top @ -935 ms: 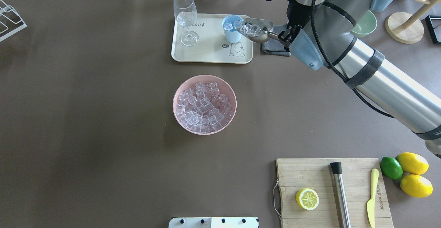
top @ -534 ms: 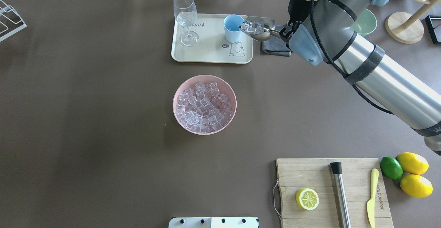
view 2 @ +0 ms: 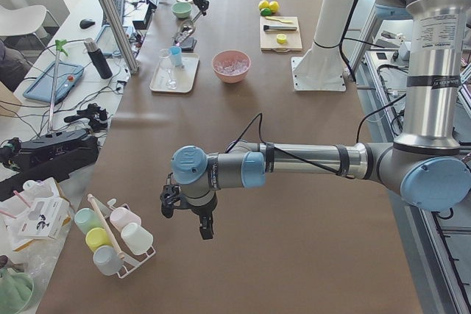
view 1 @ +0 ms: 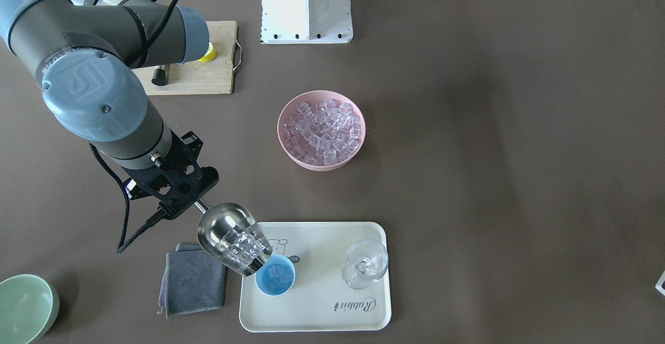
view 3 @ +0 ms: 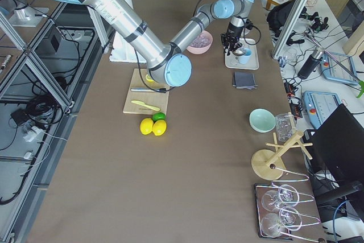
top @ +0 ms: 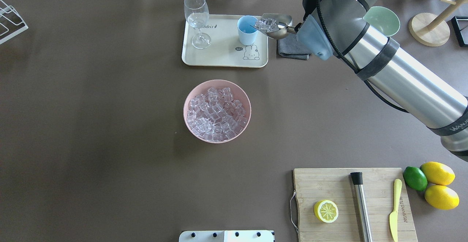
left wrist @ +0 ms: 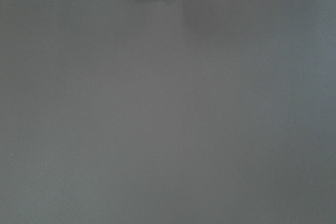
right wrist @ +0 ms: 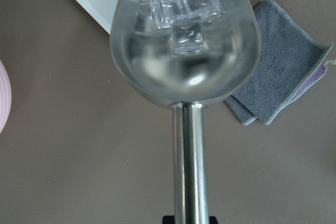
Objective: Put ice in cup with scoop
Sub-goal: 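Tilt the scoop with the right gripper to pour ice into the blue cup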
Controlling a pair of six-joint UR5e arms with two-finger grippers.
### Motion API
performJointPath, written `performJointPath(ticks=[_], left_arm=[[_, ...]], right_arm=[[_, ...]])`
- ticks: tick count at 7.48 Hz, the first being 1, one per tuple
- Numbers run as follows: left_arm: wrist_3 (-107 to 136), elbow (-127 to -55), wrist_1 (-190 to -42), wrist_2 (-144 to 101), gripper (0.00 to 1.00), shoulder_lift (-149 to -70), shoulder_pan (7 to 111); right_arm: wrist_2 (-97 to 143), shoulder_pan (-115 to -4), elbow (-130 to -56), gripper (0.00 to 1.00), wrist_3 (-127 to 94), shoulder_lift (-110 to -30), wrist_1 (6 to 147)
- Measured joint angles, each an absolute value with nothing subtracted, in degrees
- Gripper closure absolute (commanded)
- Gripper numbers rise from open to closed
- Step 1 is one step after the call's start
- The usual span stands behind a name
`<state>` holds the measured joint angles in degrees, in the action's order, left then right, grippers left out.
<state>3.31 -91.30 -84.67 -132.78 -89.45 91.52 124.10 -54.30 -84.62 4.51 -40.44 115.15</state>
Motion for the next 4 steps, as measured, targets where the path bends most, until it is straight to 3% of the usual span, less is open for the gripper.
performJointPath(ticks=[4], left_arm=[[4.29, -91.39, -84.61, -132.90, 0.01, -89.74, 91.50]], right_arm=[[121.29, -54.24, -79.38, 1.00, 8.54, -35.49, 118.58]])
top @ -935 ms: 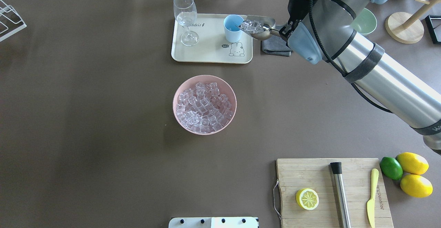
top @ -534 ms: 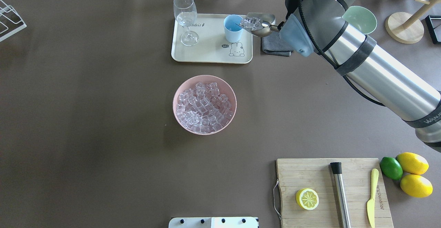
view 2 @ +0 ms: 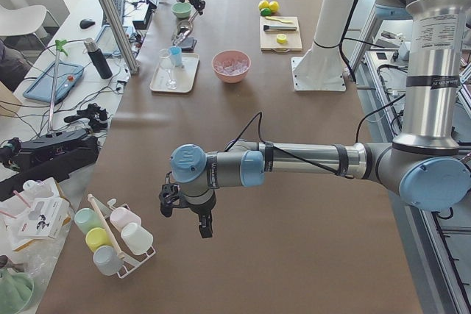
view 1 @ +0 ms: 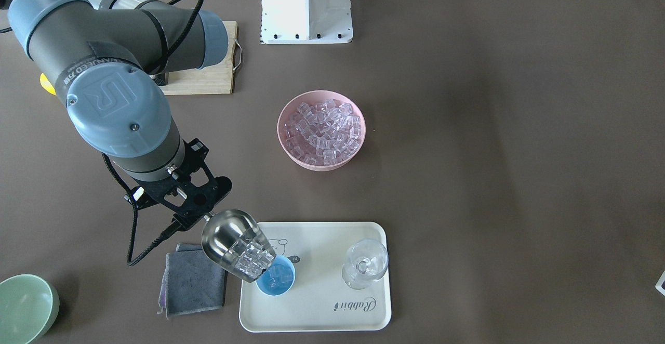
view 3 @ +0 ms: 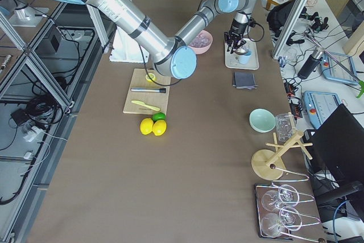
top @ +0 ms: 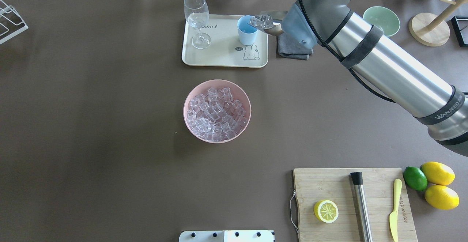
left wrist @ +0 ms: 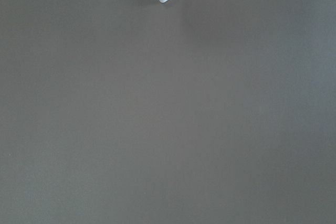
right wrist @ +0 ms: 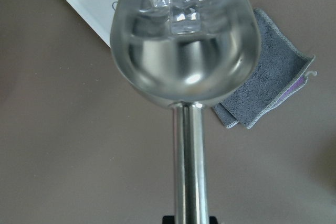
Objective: Put ice in cup with scoop
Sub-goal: 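Tilt the scoop with the right gripper to pour ice into the blue cup, then carry the empty scoop back and lower it onto the table edge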
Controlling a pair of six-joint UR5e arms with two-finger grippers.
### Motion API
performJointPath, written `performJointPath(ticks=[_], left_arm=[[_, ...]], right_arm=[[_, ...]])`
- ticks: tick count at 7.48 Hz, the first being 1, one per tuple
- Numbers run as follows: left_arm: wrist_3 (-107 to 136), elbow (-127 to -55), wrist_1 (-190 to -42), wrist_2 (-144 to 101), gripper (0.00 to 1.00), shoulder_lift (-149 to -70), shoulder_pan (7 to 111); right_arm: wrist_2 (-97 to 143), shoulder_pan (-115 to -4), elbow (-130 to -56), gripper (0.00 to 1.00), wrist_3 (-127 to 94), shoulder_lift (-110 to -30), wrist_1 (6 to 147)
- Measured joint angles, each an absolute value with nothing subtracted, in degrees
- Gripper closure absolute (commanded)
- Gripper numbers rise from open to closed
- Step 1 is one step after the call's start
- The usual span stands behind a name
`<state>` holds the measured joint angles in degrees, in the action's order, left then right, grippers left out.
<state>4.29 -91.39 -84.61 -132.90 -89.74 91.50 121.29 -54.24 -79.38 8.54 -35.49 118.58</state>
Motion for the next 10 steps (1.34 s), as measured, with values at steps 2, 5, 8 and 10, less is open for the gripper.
performJointPath(ticks=[2, 5, 8, 10], left_arm=[[4.30, -91.53, -84.57, -132.88, 0.01, -89.74, 91.49], [4.16, -91.47, -84.60, -132.81, 0.01, -89.74, 91.49], [4.13, -91.58, -84.60, -132.88, 0.01, -89.77, 91.45], [4.13, -91.56, -84.63, -132.89, 0.01, -89.79, 91.47]], right_arm=[[120.15, -54.23, -77.61, 1.00, 10.96, -33.94, 120.13], [119.17, -54.23, -77.29, 1.00, 12.95, -32.71, 122.55], [119.56, -54.28, -80.66, 1.00, 13.21, -34.59, 122.87], [122.68, -56.99, -88.97, 1.00, 12.03, -41.36, 123.73]])
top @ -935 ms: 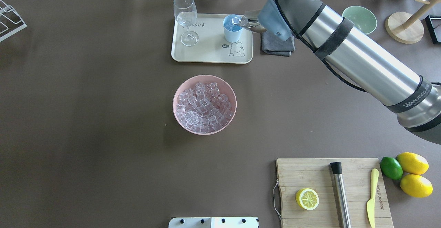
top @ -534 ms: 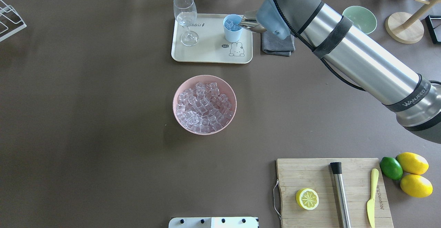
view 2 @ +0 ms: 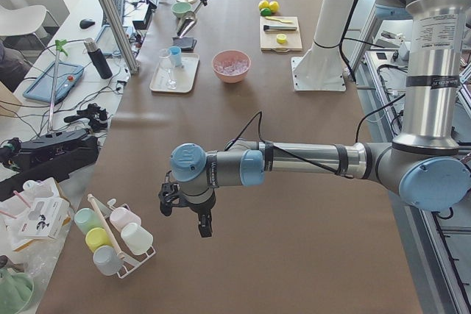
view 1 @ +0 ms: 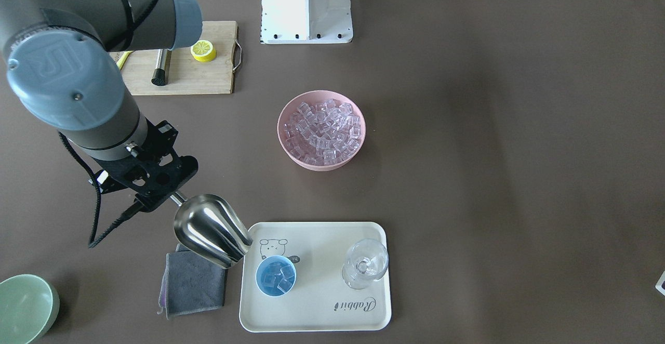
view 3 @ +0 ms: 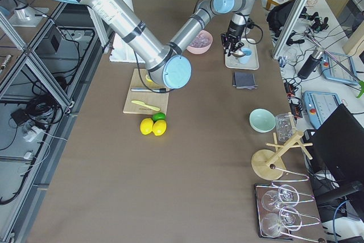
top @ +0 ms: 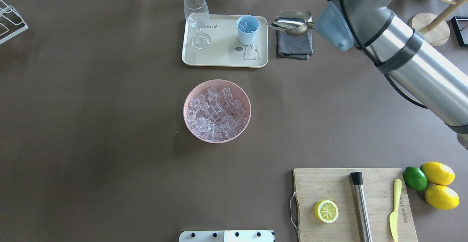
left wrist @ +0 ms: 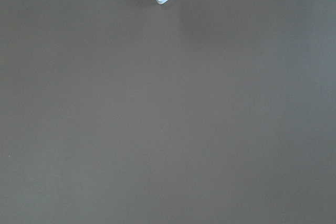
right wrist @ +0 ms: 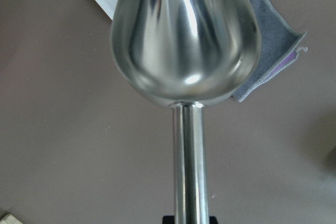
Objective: Put ice in cup with scoop
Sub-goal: 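Carry the empty scoop back and lower it onto the table edge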
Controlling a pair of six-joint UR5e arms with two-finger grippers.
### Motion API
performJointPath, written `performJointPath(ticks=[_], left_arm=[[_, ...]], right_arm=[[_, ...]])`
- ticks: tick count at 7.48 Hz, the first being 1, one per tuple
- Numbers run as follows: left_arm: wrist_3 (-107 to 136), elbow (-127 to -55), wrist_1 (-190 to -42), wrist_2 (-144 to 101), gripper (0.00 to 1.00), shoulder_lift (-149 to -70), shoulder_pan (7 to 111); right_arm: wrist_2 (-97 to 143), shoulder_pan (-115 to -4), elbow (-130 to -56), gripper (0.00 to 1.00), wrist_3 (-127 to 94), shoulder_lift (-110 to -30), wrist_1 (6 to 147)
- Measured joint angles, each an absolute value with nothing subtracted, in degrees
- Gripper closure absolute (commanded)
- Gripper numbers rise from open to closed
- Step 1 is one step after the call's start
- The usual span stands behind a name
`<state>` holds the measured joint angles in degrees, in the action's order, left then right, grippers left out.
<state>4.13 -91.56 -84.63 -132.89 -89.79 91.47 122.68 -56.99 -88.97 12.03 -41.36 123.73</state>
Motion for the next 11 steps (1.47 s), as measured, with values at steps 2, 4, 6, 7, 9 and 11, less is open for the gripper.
performJointPath(ticks=[2, 4, 6, 7, 9, 11], left_arm=[[4.16, -91.56, -84.64, -132.93, 0.01, -89.82, 91.46], [4.15, -91.54, -84.70, -132.96, 0.01, -89.82, 91.41], [4.17, -91.54, -84.72, -132.94, 0.01, -89.83, 91.33], [4.20, -91.54, -84.72, -132.96, 0.01, -89.83, 91.28], [4.22, -91.59, -84.69, -132.98, 0.01, -89.83, 91.19], [4.33, -91.64, -84.76, -133.02, 0.01, -89.83, 91.15]], right_arm=[[127.42, -61.36, -100.38, 1.00, 4.27, -53.30, 123.64], [129.82, -63.56, -108.63, 1.00, -11.72, -64.68, 120.98], [130.41, -65.39, -112.49, 1.00, -21.41, -78.75, 108.13], [130.27, -66.31, -113.03, 1.00, -25.38, -86.30, 98.52], [129.51, -69.17, -110.48, 1.00, -28.14, -98.44, 81.69], [129.68, -71.18, -104.94, 1.00, -27.95, -102.89, 71.62]])
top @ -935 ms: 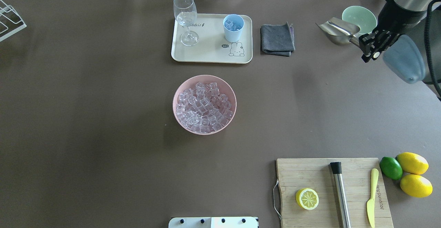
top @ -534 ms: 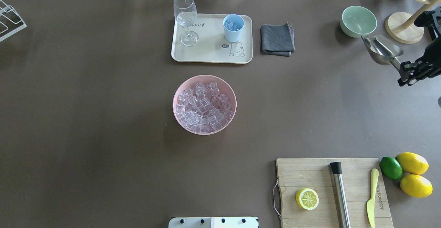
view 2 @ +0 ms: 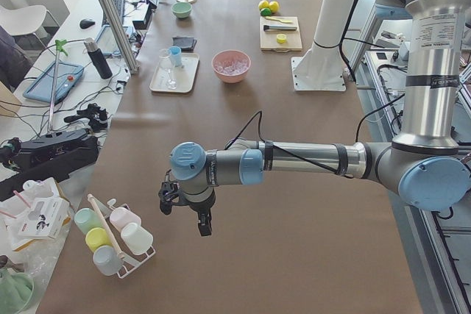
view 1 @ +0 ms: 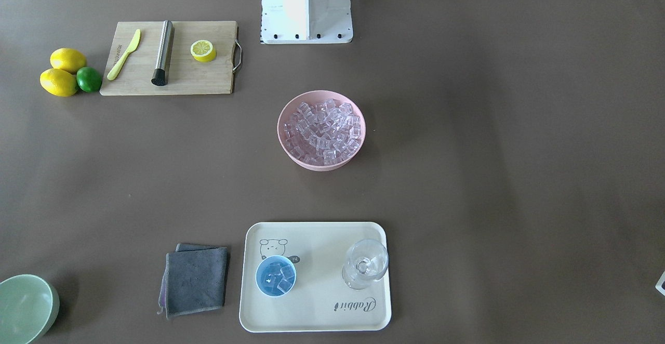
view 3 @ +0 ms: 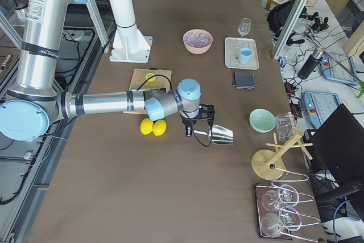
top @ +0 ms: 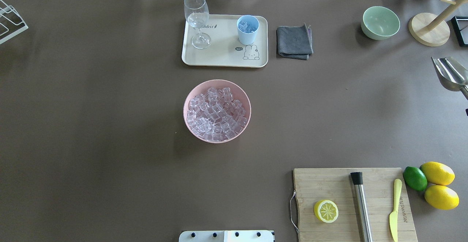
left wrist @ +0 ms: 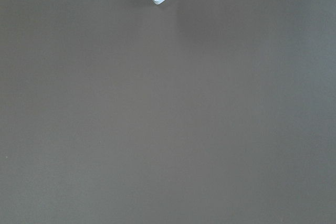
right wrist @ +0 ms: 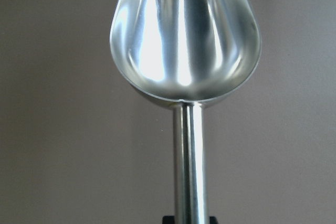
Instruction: Put ice in cup with scoop
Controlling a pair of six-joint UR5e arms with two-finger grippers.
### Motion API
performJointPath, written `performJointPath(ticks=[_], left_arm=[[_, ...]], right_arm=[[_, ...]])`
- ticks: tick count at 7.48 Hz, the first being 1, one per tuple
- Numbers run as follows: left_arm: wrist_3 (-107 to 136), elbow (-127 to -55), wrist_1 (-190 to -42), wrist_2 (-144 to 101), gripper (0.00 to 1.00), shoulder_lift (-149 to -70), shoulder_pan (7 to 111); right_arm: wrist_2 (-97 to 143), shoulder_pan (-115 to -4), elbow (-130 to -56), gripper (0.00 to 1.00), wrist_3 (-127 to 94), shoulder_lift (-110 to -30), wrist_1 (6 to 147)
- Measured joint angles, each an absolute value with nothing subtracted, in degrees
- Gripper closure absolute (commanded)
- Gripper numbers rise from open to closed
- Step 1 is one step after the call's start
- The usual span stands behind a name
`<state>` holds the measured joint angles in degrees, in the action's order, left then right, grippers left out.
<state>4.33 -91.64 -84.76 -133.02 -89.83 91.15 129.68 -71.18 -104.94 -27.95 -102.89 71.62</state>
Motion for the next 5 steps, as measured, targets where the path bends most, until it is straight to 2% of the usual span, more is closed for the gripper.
performJointPath(ticks=[5], left_arm=[[4.39, -91.58, -84.82, -133.07, 0.01, -89.82, 91.14]], right_arm=[[129.42, -71.60, -97.94, 1.00, -28.60, -103.86, 64.12]])
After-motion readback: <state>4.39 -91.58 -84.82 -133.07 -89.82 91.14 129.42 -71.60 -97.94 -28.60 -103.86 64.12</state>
